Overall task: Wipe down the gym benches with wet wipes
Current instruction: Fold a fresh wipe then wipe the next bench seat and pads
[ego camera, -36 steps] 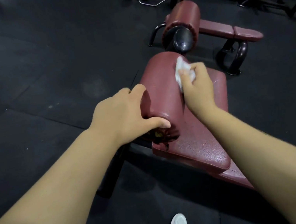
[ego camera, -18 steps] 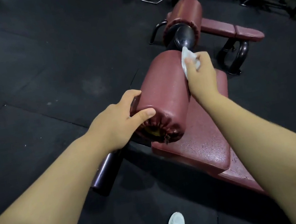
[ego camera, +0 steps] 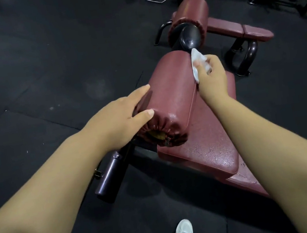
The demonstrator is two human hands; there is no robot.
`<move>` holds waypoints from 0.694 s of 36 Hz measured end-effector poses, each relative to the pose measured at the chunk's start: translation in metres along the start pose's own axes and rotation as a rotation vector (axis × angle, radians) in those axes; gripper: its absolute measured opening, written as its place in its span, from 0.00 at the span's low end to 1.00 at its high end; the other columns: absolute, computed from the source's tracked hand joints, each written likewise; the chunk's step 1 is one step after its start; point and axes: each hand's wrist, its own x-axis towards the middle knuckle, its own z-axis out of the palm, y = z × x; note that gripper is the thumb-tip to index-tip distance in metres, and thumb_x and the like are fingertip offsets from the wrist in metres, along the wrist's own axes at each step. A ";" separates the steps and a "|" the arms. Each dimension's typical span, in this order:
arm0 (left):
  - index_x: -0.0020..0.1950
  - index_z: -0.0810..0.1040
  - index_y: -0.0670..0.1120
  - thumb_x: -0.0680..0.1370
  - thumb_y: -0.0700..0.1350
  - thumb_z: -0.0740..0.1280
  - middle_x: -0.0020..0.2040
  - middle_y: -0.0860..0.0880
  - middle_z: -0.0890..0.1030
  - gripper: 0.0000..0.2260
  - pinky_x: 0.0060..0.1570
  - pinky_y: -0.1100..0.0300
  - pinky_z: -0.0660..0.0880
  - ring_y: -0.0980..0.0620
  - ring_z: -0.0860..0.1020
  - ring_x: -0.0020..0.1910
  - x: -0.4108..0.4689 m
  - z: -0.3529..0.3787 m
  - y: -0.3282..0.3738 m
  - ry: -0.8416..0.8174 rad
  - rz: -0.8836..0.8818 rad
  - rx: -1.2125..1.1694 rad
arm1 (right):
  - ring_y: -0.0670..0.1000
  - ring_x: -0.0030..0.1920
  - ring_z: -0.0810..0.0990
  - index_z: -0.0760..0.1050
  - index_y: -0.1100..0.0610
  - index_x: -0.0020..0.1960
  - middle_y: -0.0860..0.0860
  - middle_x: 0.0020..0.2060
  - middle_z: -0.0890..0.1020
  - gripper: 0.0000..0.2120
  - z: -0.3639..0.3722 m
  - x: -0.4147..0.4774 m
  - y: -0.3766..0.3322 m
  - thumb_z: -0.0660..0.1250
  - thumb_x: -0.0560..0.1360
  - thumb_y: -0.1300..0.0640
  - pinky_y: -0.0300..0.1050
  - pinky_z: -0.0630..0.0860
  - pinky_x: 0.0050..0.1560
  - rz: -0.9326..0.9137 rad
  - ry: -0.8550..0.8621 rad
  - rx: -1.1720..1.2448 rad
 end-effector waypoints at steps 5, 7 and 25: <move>0.74 0.54 0.63 0.67 0.71 0.60 0.63 0.55 0.73 0.38 0.57 0.54 0.72 0.54 0.75 0.52 0.001 0.002 0.006 -0.017 -0.039 0.027 | 0.39 0.37 0.72 0.67 0.51 0.44 0.46 0.39 0.76 0.08 -0.003 -0.019 -0.012 0.59 0.79 0.48 0.36 0.67 0.36 0.004 -0.003 -0.104; 0.74 0.55 0.64 0.66 0.71 0.60 0.64 0.56 0.74 0.37 0.58 0.54 0.72 0.54 0.75 0.54 0.002 0.003 0.003 -0.017 -0.049 -0.016 | 0.37 0.31 0.70 0.65 0.48 0.39 0.44 0.33 0.72 0.11 -0.008 -0.044 -0.020 0.60 0.79 0.48 0.31 0.66 0.32 -0.040 -0.048 -0.114; 0.63 0.74 0.58 0.68 0.66 0.68 0.52 0.58 0.76 0.25 0.52 0.62 0.69 0.56 0.74 0.54 0.010 -0.053 0.023 -0.148 -0.120 0.167 | 0.48 0.45 0.75 0.75 0.47 0.49 0.46 0.43 0.76 0.04 -0.070 -0.040 -0.092 0.66 0.75 0.49 0.49 0.74 0.48 -0.361 -0.635 -0.707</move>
